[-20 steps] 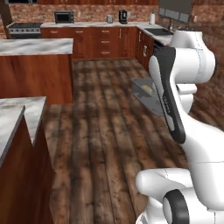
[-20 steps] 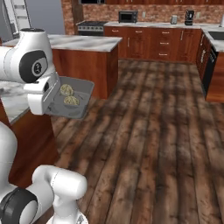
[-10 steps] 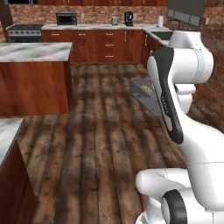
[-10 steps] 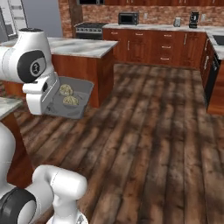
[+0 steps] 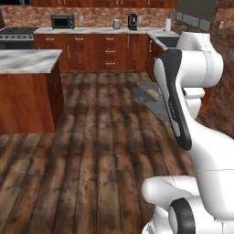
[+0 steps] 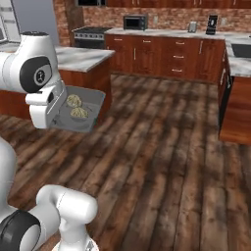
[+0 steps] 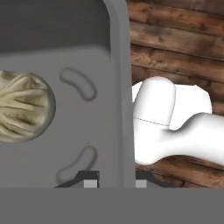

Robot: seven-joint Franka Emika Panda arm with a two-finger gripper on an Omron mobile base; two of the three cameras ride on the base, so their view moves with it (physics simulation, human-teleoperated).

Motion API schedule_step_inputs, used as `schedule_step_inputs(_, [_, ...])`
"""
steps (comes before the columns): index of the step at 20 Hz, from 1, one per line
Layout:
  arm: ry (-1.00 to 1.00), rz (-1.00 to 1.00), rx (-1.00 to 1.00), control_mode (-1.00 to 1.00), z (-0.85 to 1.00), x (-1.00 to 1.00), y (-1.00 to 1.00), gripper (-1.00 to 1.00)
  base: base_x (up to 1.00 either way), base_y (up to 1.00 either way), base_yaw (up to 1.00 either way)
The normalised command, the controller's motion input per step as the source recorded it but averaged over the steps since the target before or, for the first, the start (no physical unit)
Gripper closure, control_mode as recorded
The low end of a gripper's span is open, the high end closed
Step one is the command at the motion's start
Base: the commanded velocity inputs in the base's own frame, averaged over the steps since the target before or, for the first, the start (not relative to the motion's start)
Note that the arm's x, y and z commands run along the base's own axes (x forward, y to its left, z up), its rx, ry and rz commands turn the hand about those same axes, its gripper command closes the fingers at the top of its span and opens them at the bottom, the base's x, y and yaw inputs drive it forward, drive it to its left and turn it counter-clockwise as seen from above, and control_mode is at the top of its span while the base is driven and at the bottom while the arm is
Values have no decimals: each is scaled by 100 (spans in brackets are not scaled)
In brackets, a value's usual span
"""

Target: Place two dumplings into each of the tupperware containers and then place the containers in the fridge.

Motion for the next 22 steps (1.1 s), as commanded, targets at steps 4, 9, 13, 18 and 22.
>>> schedule_step_inputs(4, [0,0,0,100,0,0,0,100,100,-86,7])
schedule_step_inputs(9, [0,0,0,100,0,0,0,100,100,-90,7])
schedule_step_inputs(13, [0,0,0,100,0,0,0,100,100,-39,12])
schedule_step_inputs(18, [0,0,0,100,0,0,0,100,100,0,25])
schedule_step_inputs(22, [0,0,0,100,0,0,0,100,100,0,31])
